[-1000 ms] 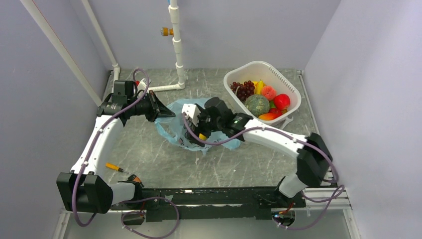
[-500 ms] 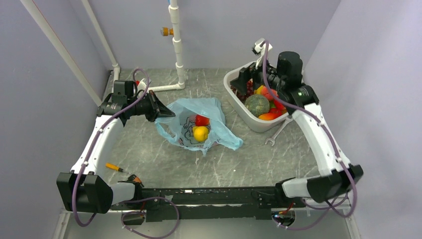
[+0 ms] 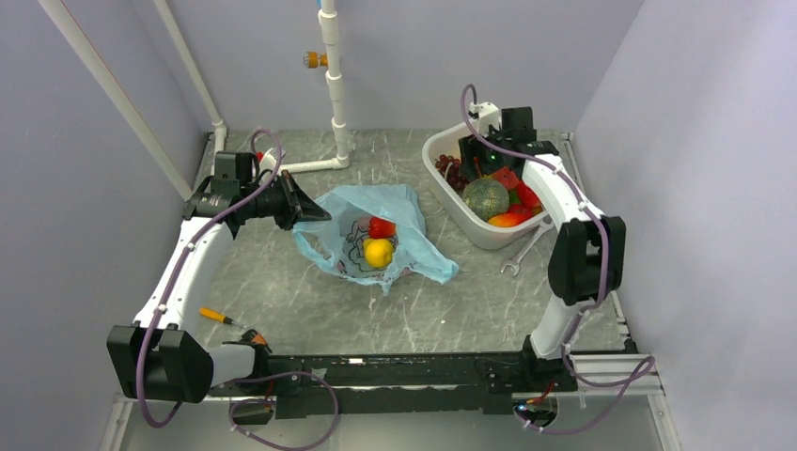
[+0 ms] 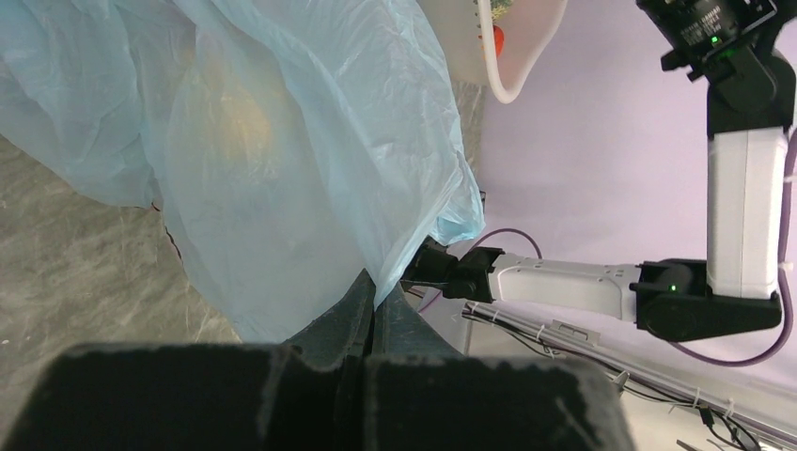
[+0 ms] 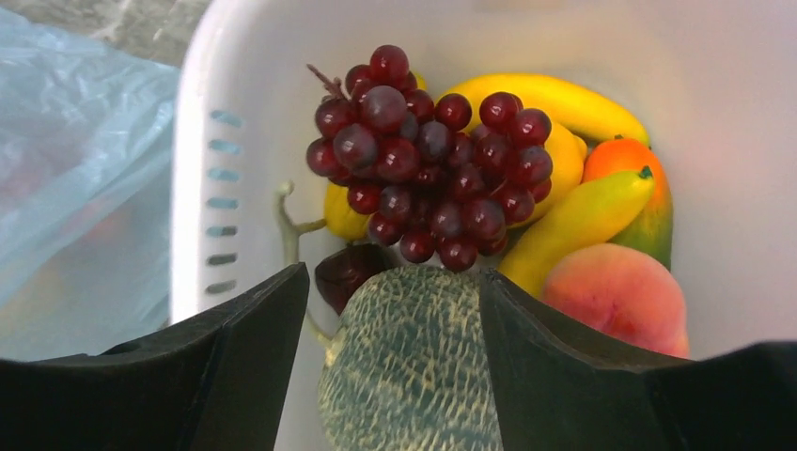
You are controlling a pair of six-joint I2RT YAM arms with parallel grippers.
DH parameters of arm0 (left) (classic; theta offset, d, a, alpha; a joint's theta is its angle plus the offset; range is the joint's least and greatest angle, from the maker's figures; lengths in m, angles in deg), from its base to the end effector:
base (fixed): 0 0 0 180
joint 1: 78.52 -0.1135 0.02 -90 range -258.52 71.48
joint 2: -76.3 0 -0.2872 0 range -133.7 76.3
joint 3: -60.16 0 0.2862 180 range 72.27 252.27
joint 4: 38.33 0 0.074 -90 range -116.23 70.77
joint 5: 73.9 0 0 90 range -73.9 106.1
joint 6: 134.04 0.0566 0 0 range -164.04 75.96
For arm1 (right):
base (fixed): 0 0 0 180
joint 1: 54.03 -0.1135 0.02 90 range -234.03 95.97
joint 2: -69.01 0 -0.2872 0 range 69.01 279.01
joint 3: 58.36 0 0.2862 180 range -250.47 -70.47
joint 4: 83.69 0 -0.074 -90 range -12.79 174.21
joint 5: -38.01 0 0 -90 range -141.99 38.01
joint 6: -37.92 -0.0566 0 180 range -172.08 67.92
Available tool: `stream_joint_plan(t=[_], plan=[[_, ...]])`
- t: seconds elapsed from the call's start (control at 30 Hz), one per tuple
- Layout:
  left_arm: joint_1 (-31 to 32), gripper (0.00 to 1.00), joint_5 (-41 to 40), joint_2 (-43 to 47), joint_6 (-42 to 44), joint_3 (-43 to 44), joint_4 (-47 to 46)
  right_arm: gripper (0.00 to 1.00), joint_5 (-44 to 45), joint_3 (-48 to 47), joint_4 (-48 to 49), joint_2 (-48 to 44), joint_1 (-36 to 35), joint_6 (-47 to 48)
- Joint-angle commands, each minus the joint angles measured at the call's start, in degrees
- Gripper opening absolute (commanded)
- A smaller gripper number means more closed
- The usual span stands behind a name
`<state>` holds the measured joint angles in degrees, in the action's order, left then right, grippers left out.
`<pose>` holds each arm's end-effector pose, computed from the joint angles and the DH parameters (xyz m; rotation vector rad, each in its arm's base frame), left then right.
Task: Place the fake fruits into the plastic bag and tie a complex knot
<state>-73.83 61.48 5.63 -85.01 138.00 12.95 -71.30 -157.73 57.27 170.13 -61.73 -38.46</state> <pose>0.2863 -0.0639 0.3411 -0.3411 2.3959 -1.3097 0.4513 0.0799 0.3033 -0.5882 2.1777 0.3289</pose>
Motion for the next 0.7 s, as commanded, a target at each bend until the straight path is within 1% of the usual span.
stream_joint_plan(t=[0.0, 0.13, 0.27, 0.33, 0.43, 0.67], plan=[[-0.2, 0.00, 0.5, 0.3, 1.3, 1.0, -1.0, 0.69, 1.1, -6.4, 2.8, 4.8, -0.3, 3.3], [-0.2, 0.00, 0.4, 0.2, 1.4, 1.1, -0.9, 0.68, 0.2, -8.2, 3.8, 8.6, -0.6, 5.9], [-0.2, 0.00, 0.6, 0.0, 1.5, 1.0, -0.9, 0.67, -4.2, -11.5, 3.2, 12.6, -0.7, 8.0], [-0.2, 0.00, 0.6, -0.2, 1.7, 1.2, -0.8, 0.69, -6.6, -13.7, 2.0, 14.8, -0.7, 8.7], [-0.2, 0.00, 0.5, -0.4, 1.9, 1.3, -0.6, 0.75, -10.4, -15.0, 2.4, 17.0, -0.8, 9.5], [-0.4, 0.00, 0.5, -1.2, 2.1, 1.6, -0.5, 0.76, -17.3, -22.2, -2.4, 25.9, -0.7, 12.1]])
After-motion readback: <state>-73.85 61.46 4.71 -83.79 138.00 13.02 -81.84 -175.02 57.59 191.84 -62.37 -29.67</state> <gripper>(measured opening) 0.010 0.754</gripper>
